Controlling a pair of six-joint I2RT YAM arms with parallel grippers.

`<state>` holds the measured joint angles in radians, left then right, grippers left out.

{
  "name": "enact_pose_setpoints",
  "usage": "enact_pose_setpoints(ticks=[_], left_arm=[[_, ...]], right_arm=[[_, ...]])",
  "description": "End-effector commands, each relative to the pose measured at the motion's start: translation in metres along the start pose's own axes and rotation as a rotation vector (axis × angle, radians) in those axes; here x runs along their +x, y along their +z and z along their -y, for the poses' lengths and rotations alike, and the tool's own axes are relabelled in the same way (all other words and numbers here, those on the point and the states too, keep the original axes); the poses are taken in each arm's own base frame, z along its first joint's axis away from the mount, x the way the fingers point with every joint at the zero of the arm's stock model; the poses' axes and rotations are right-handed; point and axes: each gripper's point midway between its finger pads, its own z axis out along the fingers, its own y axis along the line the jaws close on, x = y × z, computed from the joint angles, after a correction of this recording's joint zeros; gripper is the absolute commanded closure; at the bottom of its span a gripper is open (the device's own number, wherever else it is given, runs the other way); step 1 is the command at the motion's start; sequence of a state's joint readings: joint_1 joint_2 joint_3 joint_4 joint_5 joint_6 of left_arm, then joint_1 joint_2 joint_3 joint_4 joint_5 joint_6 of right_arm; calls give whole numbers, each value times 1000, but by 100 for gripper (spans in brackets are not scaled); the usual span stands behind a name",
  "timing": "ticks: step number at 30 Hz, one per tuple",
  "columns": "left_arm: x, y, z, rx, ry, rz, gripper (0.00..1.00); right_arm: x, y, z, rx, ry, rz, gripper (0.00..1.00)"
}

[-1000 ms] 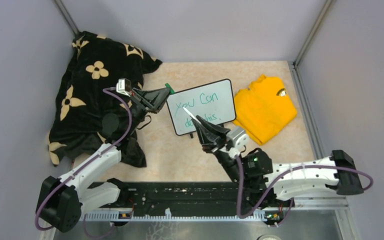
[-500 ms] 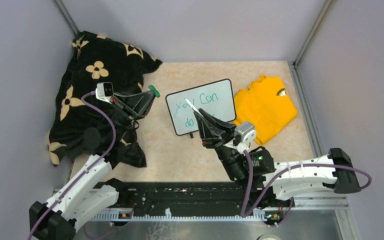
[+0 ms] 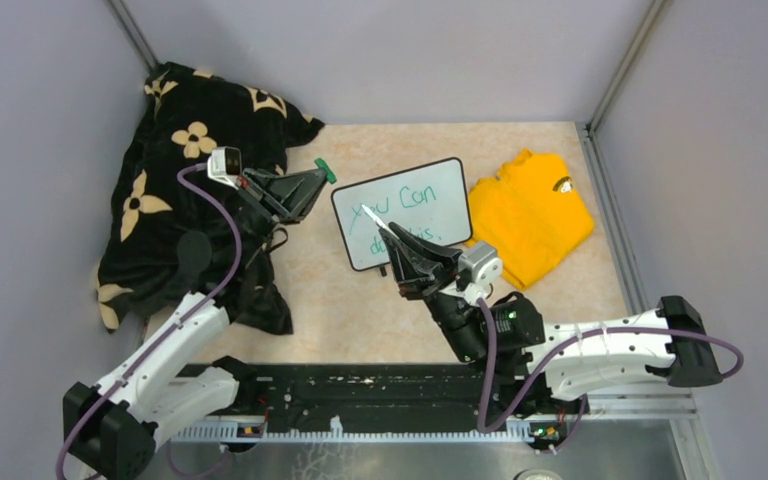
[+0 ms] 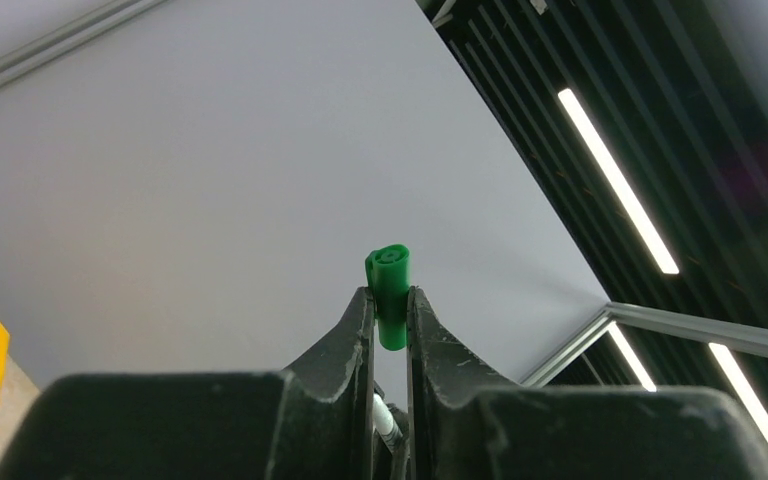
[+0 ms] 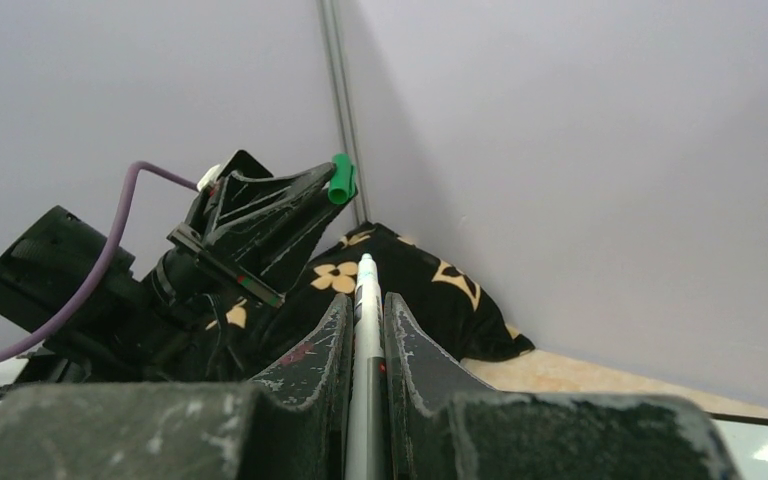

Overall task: Write a sentence on the whiteboard
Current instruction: Close the whiteboard marker at the center of the board.

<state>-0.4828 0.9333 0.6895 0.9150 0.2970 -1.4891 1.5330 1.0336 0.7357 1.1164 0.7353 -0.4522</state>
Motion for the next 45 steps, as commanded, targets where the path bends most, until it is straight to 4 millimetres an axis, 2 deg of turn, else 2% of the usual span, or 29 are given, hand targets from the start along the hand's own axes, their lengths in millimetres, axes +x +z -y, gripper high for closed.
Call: enact_pose_setpoints(ticks=[1,15,30,45], left_arm=[[9,6,14,52,19,-63,100],[20,14,14,71,2,-69,100],[23,12,28,104,3,-46,100],[28,11,28,100,6,-54,100]], right_arm=[[-31,4,11,18,38,76,100],[-36,10,3,5,-37,139,100],[-39,12,4,32,5,169,100],[-34,14,-1,21,20,154,100]])
